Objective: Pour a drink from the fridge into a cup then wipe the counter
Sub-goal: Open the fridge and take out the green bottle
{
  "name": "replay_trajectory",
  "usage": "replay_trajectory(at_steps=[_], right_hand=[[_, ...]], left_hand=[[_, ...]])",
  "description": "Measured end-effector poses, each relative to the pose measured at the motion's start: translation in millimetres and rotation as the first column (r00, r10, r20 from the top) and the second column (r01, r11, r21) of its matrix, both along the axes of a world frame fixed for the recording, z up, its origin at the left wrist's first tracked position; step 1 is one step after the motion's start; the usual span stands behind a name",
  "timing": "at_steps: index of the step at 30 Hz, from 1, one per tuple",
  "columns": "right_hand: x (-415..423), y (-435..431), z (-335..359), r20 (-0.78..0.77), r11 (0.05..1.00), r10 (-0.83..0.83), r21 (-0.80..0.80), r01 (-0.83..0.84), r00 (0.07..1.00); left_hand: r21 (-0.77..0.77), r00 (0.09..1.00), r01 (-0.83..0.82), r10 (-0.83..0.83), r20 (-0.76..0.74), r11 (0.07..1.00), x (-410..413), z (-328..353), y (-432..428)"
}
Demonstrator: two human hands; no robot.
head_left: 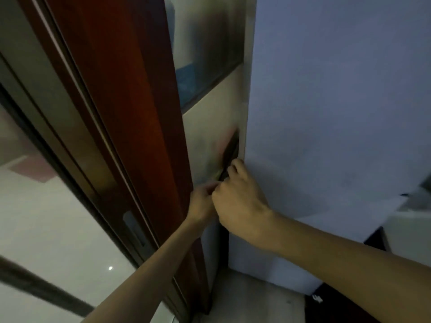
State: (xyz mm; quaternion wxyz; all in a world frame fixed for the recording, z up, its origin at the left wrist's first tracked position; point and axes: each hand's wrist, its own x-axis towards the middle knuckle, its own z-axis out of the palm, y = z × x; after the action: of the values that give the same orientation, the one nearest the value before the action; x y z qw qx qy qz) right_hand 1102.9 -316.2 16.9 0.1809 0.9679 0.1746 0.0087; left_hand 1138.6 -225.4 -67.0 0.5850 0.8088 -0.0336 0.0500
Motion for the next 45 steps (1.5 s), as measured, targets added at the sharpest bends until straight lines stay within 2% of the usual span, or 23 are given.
replay_trajectory(at_steps=[1, 2, 4, 6, 10, 14, 16, 20, 24, 27, 32, 35, 41, 45], right_hand=[[-9.1, -2.0, 0.1, 0.066, 0.997, 0.020, -0.074, -0.015, 0.998], [-19.4, -2.5, -3.1, 0.092, 0.973, 0.057, -0.230, -0.035, 0.994], [-44.2, 1.8, -2.3, 0.066, 0.938, 0.037, -0.345, -0.012, 0.997], [-63.7, -3.4, -0.2, 0.070, 0.970, 0.001, -0.244, 0.016, 0.998], [-106.5, -13.5, 2.8, 0.113, 0.997, -0.029, -0.070, 0.037, 0.993], [-130.8, -28.2, 2.1, 0.092, 0.996, -0.087, -0.016, 0.089, 0.992], [-142.3, -37.1, 0.8, 0.120, 0.999, -0.045, 0.019, 0.043, 0.992], [-163.2, -58.8, 6.3, 0.178, 0.998, -0.022, 0.064, 0.011, 0.984], [-176.1, -80.7, 1.6, 0.132, 0.989, -0.091, 0.127, 0.074, 0.987], [-178.5, -91.7, -12.4, 0.096, 0.965, -0.152, 0.231, 0.127, 0.984], [-176.1, -119.2, -30.8, 0.102, 0.925, -0.272, 0.301, 0.231, 0.957], [-182.4, -133.3, -36.9, 0.110, 0.925, -0.311, 0.262, 0.274, 0.944], [-191.8, -155.2, -31.4, 0.130, 0.904, -0.341, 0.319, 0.286, 0.931], [-176.9, -165.5, -30.8, 0.132, 0.886, -0.361, 0.356, 0.296, 0.923]], left_hand=[[0.041, 0.998, 0.052, -0.053, 0.016, 0.998, -4.9, -3.4, 0.6], [0.071, 0.994, 0.101, -0.103, 0.032, 0.992, -10.1, -5.4, 1.8], [0.189, 0.979, 0.175, -0.192, 0.073, 0.966, -19.1, -5.5, 3.1], [0.314, 0.965, 0.210, -0.247, 0.084, 0.926, -22.8, -5.1, 4.3], [0.480, 0.941, 0.297, -0.339, 0.001, 0.826, -32.9, -7.2, 4.8], [0.538, 0.920, 0.334, -0.391, -0.008, 0.774, -45.5, -4.3, -6.6], [0.575, 0.896, 0.353, -0.443, 0.018, 0.738, -55.8, -0.1, -18.6], [0.709, 0.834, 0.352, -0.549, 0.059, 0.611, -72.4, 8.3, -47.2], [0.786, 0.826, 0.341, -0.563, 0.011, 0.515, -84.6, 15.7, -70.2], [0.839, 0.833, 0.332, -0.551, -0.046, 0.431, -95.2, 17.1, -80.3], [0.861, 0.874, 0.302, -0.479, -0.078, 0.410, -114.2, 23.5, -92.8], [0.865, 0.874, 0.302, -0.478, -0.083, 0.402, -125.3, 26.4, -101.8], [0.881, 0.861, 0.296, -0.503, -0.078, 0.369, -129.1, 31.1, -118.3], [0.873, 0.842, 0.300, -0.537, -0.053, 0.385, -113.9, 40.6, -132.9]])
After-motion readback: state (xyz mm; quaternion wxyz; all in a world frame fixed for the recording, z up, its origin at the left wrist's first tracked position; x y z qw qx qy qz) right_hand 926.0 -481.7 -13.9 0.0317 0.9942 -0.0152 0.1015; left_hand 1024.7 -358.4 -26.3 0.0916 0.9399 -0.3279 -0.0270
